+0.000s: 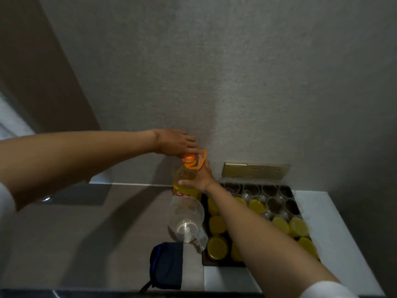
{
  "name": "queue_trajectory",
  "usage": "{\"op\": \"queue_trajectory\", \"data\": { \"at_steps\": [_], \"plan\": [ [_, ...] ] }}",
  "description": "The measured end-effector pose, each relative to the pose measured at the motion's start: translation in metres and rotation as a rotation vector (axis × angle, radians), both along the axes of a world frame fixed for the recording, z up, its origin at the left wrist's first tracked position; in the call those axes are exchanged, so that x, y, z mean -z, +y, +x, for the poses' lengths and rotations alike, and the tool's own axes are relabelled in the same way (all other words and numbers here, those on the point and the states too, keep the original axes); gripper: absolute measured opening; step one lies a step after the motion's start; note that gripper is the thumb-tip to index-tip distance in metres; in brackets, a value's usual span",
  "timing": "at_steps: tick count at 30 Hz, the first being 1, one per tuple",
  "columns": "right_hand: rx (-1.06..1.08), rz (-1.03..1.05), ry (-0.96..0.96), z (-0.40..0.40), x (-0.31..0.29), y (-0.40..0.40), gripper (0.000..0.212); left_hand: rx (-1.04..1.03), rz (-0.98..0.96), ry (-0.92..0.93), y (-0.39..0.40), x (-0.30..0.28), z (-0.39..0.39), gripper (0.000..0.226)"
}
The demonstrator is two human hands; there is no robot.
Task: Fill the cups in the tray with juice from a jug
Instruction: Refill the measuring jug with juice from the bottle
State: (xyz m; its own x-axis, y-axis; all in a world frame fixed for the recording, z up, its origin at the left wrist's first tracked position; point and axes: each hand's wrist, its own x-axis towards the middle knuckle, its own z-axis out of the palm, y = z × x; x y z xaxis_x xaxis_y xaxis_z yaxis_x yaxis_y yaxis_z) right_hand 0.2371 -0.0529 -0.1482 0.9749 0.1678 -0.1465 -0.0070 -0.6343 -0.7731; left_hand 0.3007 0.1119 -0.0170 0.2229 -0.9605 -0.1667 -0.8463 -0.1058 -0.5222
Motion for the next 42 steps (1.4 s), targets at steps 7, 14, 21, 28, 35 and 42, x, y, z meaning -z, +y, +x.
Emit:
{"op": "queue_trajectory", "data": {
  "at_steps": [7, 14, 21, 28, 35, 42],
  "plan": [
    [0.011, -0.006, -0.009, -0.001, 0.003, 0.003, 0.115, -0.422, 0.119, 0.074, -0.015, 0.011, -0.017, 0.047],
    [0.035, 0.021, -0.006, -0.005, -0.001, 0.002, 0.115, -0.949, -0.402, 0.258, -0.031, 0.015, -0.030, 0.059],
    [0.053, 0.025, 0.013, -0.009, -0.003, 0.003, 0.115, -1.099, -0.879, 0.422, -0.032, 0.003, -0.041, 0.062],
    [0.087, 0.041, 0.040, -0.013, -0.004, 0.003, 0.107, -1.455, -0.957, 1.023, -0.050, 0.004, -0.050, 0.062],
    [0.071, -0.018, 0.008, -0.012, 0.001, 0.006, 0.103, -1.529, -1.037, 1.454, -0.059, -0.003, -0.052, 0.049],
    [0.084, -0.039, 0.011, -0.012, -0.005, 0.007, 0.110, -1.270, -1.020, 0.747, -0.071, 0.001, -0.065, 0.057]
  ]
}}
